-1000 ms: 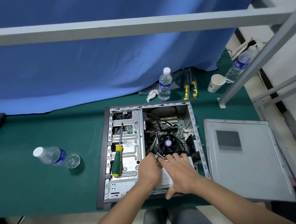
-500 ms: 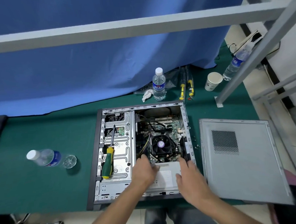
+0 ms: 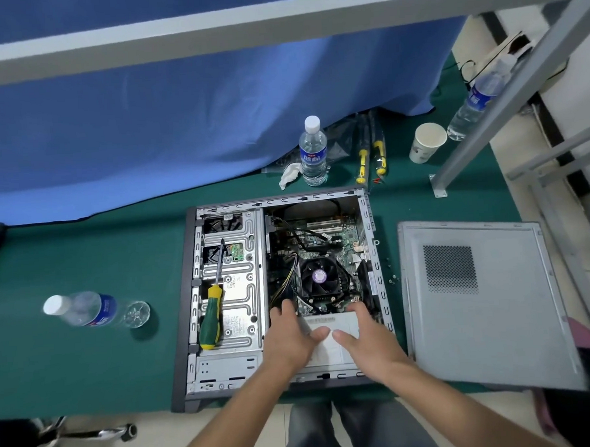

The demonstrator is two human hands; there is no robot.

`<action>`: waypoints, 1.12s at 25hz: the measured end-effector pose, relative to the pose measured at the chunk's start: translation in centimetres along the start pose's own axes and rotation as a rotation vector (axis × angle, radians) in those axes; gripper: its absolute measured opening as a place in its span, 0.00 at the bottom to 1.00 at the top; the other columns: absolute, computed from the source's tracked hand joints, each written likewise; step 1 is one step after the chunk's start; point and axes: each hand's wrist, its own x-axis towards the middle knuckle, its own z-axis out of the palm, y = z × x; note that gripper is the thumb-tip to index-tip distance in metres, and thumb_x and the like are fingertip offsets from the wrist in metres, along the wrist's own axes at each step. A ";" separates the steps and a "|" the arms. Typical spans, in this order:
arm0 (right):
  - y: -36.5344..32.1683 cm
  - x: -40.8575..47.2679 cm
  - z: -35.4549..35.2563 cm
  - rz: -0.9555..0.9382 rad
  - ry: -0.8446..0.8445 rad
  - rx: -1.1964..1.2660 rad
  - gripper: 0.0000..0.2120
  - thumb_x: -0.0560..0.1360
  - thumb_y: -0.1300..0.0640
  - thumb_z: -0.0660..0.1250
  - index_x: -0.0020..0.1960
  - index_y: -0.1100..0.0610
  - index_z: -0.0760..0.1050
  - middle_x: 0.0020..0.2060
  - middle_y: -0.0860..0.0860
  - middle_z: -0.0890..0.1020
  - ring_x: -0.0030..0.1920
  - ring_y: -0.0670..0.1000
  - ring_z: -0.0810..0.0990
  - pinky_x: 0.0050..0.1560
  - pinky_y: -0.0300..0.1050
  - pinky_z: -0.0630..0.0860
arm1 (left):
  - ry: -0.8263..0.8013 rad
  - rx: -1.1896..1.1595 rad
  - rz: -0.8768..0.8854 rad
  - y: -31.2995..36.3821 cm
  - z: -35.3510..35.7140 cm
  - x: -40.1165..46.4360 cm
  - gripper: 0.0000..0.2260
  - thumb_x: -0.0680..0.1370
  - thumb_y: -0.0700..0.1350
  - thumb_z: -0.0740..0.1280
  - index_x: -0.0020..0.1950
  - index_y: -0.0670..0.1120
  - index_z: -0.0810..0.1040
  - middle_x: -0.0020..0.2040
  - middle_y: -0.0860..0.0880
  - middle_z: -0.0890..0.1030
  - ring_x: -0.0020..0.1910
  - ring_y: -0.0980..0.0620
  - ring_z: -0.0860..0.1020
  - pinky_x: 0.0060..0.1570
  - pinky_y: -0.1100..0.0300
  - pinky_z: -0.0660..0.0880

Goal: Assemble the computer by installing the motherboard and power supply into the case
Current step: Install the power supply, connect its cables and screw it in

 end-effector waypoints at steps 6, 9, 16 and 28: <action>-0.3 0.0 0.6 0.032 0.024 -0.038 0.23 0.80 0.43 0.60 0.71 0.47 0.58 0.47 0.53 0.81 0.49 0.56 0.80 0.52 0.51 0.77 | 0.000 0.089 0.013 0.3 -0.4 0.3 0.26 0.75 0.59 0.71 0.63 0.46 0.64 0.65 0.45 0.68 0.58 0.43 0.77 0.48 0.55 0.71; -0.2 0.0 0.4 0.036 0.016 -0.038 0.21 0.81 0.45 0.61 0.70 0.48 0.59 0.44 0.52 0.80 0.45 0.54 0.80 0.50 0.49 0.76 | -0.002 0.112 -0.005 0.6 0.3 -0.1 0.27 0.76 0.59 0.69 0.66 0.46 0.63 0.66 0.45 0.66 0.58 0.43 0.77 0.46 0.57 0.70; 0.2 0.4 -0.5 0.037 -0.013 -0.082 0.18 0.83 0.49 0.58 0.71 0.49 0.62 0.39 0.46 0.78 0.36 0.45 0.77 0.34 0.41 0.67 | -0.026 0.115 -0.006 0.6 1.1 -0.4 0.28 0.77 0.61 0.67 0.67 0.46 0.63 0.66 0.47 0.65 0.56 0.45 0.78 0.42 0.59 0.70; -0.6 0.7 -0.1 0.054 -0.075 -0.070 0.14 0.84 0.46 0.55 0.67 0.48 0.60 0.46 0.51 0.78 0.40 0.49 0.77 0.34 0.42 0.68 | -0.060 0.065 0.041 -0.3 1.0 0.4 0.24 0.77 0.61 0.66 0.68 0.51 0.67 0.69 0.44 0.66 0.56 0.43 0.78 0.55 0.51 0.75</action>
